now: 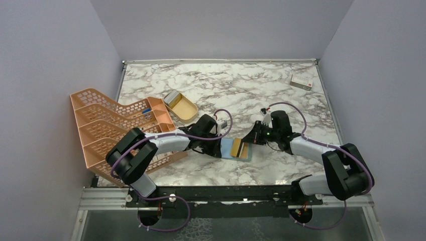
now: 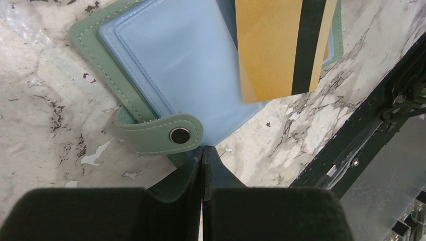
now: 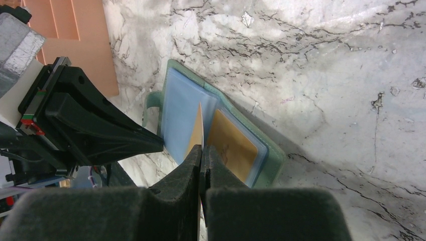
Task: Put the credit cards into the card holder
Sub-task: Insert the credit card into the card holder.
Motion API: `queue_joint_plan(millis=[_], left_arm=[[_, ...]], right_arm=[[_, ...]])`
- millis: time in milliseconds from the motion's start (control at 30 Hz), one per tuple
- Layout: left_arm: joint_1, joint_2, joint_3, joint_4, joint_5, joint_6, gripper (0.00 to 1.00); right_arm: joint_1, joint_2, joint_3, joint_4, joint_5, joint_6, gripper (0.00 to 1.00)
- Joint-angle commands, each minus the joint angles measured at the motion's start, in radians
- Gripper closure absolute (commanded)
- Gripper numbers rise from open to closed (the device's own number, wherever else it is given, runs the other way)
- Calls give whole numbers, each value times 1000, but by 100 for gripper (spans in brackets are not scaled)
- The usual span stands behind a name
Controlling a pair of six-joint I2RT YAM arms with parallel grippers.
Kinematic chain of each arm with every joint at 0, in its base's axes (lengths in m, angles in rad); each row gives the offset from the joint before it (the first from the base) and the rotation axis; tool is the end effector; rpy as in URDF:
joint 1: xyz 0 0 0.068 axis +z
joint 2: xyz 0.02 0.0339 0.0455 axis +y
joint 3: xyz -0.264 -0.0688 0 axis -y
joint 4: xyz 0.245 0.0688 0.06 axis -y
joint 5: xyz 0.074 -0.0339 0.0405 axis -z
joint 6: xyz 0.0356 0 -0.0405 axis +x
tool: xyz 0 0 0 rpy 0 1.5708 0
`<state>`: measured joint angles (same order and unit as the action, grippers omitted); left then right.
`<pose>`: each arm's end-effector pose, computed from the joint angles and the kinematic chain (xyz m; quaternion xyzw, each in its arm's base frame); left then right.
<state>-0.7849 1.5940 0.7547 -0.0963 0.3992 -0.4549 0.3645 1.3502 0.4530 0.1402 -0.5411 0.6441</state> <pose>0.2009 -0.2203 0.1492 0.2140 0.9083 -0.3311 0.1397 0.2158 0.1020 0.1453 0.0186 0.8911 0.3992 0.2153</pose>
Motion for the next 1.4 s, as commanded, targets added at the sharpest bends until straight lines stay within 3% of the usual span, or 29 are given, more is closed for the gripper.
queue_joint_plan(millis=[0, 1267, 1367], left_arm=[[-9, 11, -18, 21, -34, -5, 96], [-14, 29, -16, 45, -20, -5, 97], [-14, 12, -12, 43, -9, -16, 92]], right_arm=[[-6, 22, -20, 44, -11, 6, 99], [-6, 220, 75, 85, -98, -79, 99], [-6, 227, 83, 83, -92, -78, 99]])
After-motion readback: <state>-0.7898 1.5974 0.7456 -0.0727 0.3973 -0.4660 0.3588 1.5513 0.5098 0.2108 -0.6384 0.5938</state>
